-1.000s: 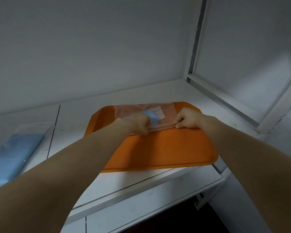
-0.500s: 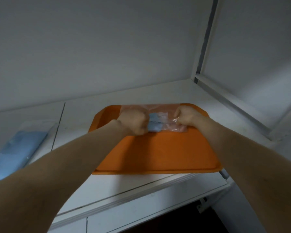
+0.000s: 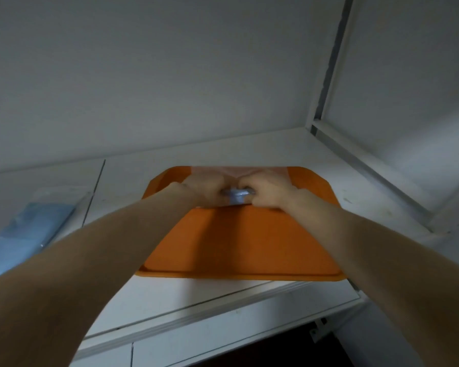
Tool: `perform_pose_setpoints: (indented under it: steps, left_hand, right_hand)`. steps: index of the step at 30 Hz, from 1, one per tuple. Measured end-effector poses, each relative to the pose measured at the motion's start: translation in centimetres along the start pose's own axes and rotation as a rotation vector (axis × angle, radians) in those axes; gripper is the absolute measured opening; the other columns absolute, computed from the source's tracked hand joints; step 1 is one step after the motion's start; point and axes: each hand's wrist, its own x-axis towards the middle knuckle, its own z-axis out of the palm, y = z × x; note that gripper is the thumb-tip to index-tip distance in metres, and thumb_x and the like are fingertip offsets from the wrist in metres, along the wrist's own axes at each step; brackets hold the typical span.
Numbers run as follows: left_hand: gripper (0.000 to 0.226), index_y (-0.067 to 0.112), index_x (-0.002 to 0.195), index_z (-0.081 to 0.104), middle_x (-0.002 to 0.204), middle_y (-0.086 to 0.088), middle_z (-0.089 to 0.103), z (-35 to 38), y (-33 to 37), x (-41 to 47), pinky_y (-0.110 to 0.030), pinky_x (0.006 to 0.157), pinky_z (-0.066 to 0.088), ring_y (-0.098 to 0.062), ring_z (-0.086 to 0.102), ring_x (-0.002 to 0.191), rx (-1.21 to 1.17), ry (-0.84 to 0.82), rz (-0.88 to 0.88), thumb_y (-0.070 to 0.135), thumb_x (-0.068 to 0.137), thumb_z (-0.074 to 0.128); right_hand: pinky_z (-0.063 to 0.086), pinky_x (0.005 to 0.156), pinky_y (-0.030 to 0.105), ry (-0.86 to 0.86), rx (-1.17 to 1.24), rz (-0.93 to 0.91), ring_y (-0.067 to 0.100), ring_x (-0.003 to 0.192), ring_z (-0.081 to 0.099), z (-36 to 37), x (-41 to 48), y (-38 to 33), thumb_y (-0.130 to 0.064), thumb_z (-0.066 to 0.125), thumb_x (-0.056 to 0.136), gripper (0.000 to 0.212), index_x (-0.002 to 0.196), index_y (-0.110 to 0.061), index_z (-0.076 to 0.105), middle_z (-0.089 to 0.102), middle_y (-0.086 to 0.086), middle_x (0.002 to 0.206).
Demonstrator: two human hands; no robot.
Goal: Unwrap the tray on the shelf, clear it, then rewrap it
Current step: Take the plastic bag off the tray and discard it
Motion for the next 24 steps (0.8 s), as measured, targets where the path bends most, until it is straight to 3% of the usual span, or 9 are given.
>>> perform_pose_setpoints:
  steps: [2, 5, 10, 13, 15, 17, 20, 22, 24]
  left_hand:
    - [0.031, 0.018, 0.112, 0.064, 0.109, -0.006, 0.067, -0.8, -0.4, 0.4, -0.033, 0.08, 0.049, -0.025, 0.06, 0.099, -0.036, 0.019, -0.056, 0.036, 0.089, 0.054]
    - [0.039, 0.02, 0.124, 0.058, 0.125, -0.004, 0.06, -1.7, -0.9, 0.8, -0.033, 0.095, 0.045, -0.023, 0.055, 0.116, -0.098, 0.063, -0.184, 0.034, 0.088, 0.057]
    - [0.035, 0.018, 0.124, 0.058, 0.124, -0.008, 0.052, -0.6, -0.7, 0.1, -0.033, 0.087, 0.043, -0.025, 0.053, 0.112, -0.028, 0.239, -0.14, 0.025, 0.089, 0.057]
    - [0.044, 0.018, 0.125, 0.059, 0.128, -0.005, 0.053, 0.9, -0.3, -0.1, -0.031, 0.088, 0.046, -0.025, 0.054, 0.115, -0.021, 0.133, -0.108, 0.033, 0.084, 0.06]
    - [0.055, 0.022, 0.13, 0.055, 0.136, -0.003, 0.047, 1.7, 0.1, -0.1, -0.033, 0.094, 0.045, -0.025, 0.05, 0.122, -0.004, 0.04, -0.113, 0.042, 0.079, 0.059]
    - [0.061, 0.023, 0.137, 0.046, 0.143, -0.003, 0.039, 2.1, 0.5, 0.2, -0.035, 0.097, 0.04, -0.025, 0.044, 0.127, 0.049, -0.033, -0.133, 0.042, 0.08, 0.06]
    - [0.067, 0.019, 0.141, 0.039, 0.143, -0.005, 0.04, 2.3, 1.3, 0.6, -0.033, 0.1, 0.038, -0.025, 0.041, 0.129, 0.055, -0.047, -0.179, 0.039, 0.081, 0.061]
    - [0.069, 0.017, 0.142, 0.037, 0.141, -0.007, 0.042, 2.6, 1.5, 0.8, -0.033, 0.102, 0.037, -0.026, 0.042, 0.129, 0.059, -0.015, -0.203, 0.039, 0.081, 0.062]
    - [0.071, 0.016, 0.143, 0.035, 0.142, -0.008, 0.043, 2.9, 1.6, 1.1, -0.034, 0.106, 0.034, -0.026, 0.042, 0.13, 0.111, 0.007, -0.221, 0.04, 0.082, 0.061]
  right_hand:
    - [0.04, 0.071, 0.025, -0.046, 0.215, 0.093, 0.022, 0.104, 0.057, -1.6, 0.5, 0.0, -0.015, 0.06, 0.084, 0.039, 0.123, -0.017, 0.054, 0.06, 0.003, 0.115]
    - [0.038, 0.062, 0.022, -0.108, 0.405, 0.191, 0.017, 0.096, 0.05, -3.2, 1.6, 0.4, -0.01, 0.061, 0.084, 0.04, 0.123, -0.014, 0.052, 0.053, 0.002, 0.11]
    - [0.041, 0.078, 0.029, -0.025, 0.113, 0.182, 0.025, 0.107, 0.053, -1.7, 2.8, 1.4, -0.01, 0.053, 0.088, 0.023, 0.11, -0.015, 0.057, 0.056, 0.007, 0.116]
    - [0.04, 0.08, 0.031, 0.052, -0.097, 0.046, 0.025, 0.108, 0.052, -1.2, 2.6, 1.2, -0.012, 0.052, 0.089, 0.023, 0.105, -0.021, 0.065, 0.056, 0.004, 0.116]
    - [0.04, 0.072, 0.029, 0.024, -0.13, -0.024, 0.024, 0.098, 0.059, -1.3, 2.2, 1.0, -0.025, 0.051, 0.089, 0.021, 0.101, -0.022, 0.068, 0.064, 0.003, 0.108]
    - [0.04, 0.073, 0.03, -0.078, -0.198, -0.074, 0.022, 0.083, 0.06, -1.4, 1.6, 0.9, -0.051, 0.048, 0.087, 0.038, 0.095, -0.019, 0.068, 0.067, 0.002, 0.091]
    - [0.035, 0.098, 0.034, -0.164, -0.375, -0.129, 0.018, 0.082, 0.059, -0.9, 1.6, 1.3, -0.068, 0.052, 0.078, 0.052, 0.097, -0.021, 0.062, 0.063, -0.002, 0.081]
    - [0.017, 0.117, 0.037, -0.141, -0.468, -0.156, 0.018, 0.091, 0.062, -0.3, 1.5, 1.0, -0.052, 0.055, 0.084, 0.036, 0.098, -0.021, 0.065, 0.064, -0.001, 0.08]
    - [0.004, 0.121, 0.038, -0.088, -0.498, -0.173, 0.02, 0.105, 0.06, 0.2, 1.2, 0.5, -0.035, 0.051, 0.089, 0.024, 0.093, -0.019, 0.068, 0.067, 0.003, 0.089]
